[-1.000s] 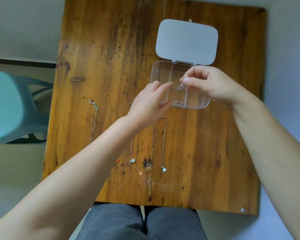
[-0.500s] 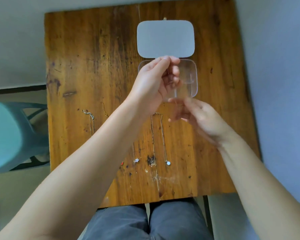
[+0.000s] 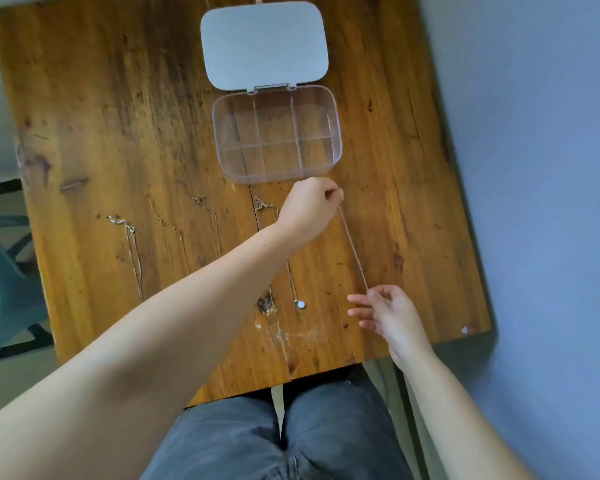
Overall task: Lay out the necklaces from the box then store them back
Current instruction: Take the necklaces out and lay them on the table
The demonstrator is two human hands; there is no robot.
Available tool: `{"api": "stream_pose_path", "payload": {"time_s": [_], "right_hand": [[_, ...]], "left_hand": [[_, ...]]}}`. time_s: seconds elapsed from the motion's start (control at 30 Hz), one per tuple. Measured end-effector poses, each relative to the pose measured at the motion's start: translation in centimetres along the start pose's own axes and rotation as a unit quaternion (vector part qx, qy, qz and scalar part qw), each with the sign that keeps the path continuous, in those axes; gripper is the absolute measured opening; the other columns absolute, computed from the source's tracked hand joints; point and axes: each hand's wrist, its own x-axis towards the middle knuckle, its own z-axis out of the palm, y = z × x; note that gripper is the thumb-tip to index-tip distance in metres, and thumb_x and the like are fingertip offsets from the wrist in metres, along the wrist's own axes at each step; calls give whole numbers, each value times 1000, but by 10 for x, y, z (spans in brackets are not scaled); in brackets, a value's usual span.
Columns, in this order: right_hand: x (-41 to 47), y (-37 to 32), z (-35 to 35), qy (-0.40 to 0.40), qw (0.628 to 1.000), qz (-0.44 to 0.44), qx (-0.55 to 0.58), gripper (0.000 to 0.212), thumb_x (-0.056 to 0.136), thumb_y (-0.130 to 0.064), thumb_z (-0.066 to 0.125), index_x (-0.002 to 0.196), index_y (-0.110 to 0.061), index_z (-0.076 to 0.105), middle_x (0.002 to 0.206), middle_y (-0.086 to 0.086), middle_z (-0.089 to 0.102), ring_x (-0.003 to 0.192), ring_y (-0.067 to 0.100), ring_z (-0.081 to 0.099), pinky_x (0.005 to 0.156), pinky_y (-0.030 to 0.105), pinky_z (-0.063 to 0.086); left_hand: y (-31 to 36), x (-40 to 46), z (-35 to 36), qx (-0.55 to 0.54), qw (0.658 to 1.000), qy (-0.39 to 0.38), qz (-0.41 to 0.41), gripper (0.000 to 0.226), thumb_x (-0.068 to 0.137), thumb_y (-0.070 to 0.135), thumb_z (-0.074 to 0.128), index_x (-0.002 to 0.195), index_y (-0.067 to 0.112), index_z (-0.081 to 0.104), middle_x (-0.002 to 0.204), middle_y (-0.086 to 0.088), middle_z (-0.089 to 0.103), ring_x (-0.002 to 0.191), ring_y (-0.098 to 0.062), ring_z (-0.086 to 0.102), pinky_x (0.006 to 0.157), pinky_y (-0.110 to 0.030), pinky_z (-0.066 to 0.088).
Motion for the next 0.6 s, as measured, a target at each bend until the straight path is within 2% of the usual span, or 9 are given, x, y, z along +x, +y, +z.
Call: {"api": "stream_pose_path", "payload": {"time_s": [0.1,0.27,0.37,0.47,0.6], "right_hand": [[9,14,1,54,995,-9,-87,12,94,-24,54,98,-13,56,81,3,75,56,14,68,47,20,49],[8,17,2,90,975,-72,-189,13,93,-32,54,93,-20,56,69,-2,71,40,5,58,43,9,44],[6,7,-5,112,970,-84,-201,17,99,-34,41,100,-23,54,71,-3,70,42,5,56,46,13,45],[6,-12,-2,125,961,-115,-219,24,101,-28,34,103,-21,57,72,-4,70,44,4,57,48,12,43],[11,-42,48,74,944,-194,-257,25,100,-22,35,96,-21,60,72,-6,68,44,0,55,41,7,41]], "left_hand": [[-6,12,18,87,996,-13,7,27,96,18,46,87,5,67,81,-11,67,71,-28,61,63,-34,50],[-12,21,23,137,990,-3,24,18,93,22,51,100,11,64,94,-7,68,82,-25,61,72,-38,55],[-23,9,7,119,992,17,32,22,93,25,53,109,13,61,99,-6,66,85,-22,59,72,-35,53],[-51,-26,-20,62,997,43,28,16,93,23,52,102,14,62,88,2,63,79,-19,59,68,-31,51],[-116,-99,-55,35,992,104,-55,12,93,21,53,92,13,62,81,1,63,77,-23,60,67,-34,50]]}}
